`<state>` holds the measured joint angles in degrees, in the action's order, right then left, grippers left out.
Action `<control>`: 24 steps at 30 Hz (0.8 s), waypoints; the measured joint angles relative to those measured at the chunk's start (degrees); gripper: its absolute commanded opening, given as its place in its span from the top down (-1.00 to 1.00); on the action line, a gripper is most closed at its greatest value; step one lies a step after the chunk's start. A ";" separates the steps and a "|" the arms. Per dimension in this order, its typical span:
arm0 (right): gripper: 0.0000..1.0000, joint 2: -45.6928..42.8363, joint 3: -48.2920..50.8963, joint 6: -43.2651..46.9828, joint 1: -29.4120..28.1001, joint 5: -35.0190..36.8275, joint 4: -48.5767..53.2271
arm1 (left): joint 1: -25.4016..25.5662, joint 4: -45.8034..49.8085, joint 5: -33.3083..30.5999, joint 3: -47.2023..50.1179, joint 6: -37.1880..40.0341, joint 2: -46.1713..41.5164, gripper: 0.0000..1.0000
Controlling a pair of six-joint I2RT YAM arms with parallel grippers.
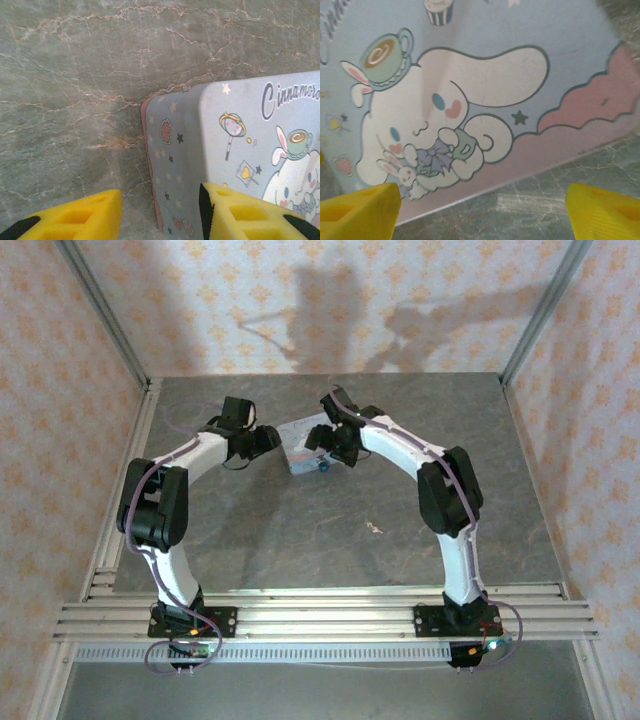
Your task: Unlock a padlock with a key
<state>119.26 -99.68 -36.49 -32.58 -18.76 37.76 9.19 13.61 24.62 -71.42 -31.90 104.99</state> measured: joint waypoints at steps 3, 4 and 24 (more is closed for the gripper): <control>-0.74 -2.01 0.00 0.57 2.62 -1.22 0.66 | -0.26 2.14 -0.11 -0.17 1.16 -2.93 -0.02; -0.74 -2.64 0.07 0.63 3.82 -1.42 0.63 | -0.26 2.91 -0.13 -0.17 1.51 -4.24 -0.03; -0.25 15.65 -21.14 5.92 4.61 -7.45 3.02 | 1.86 2.60 3.85 3.93 -0.98 -3.52 0.09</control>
<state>134.91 -120.81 -30.57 -27.97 -26.22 40.77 11.05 16.21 28.47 -67.48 -32.88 101.47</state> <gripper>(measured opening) 0.632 0.459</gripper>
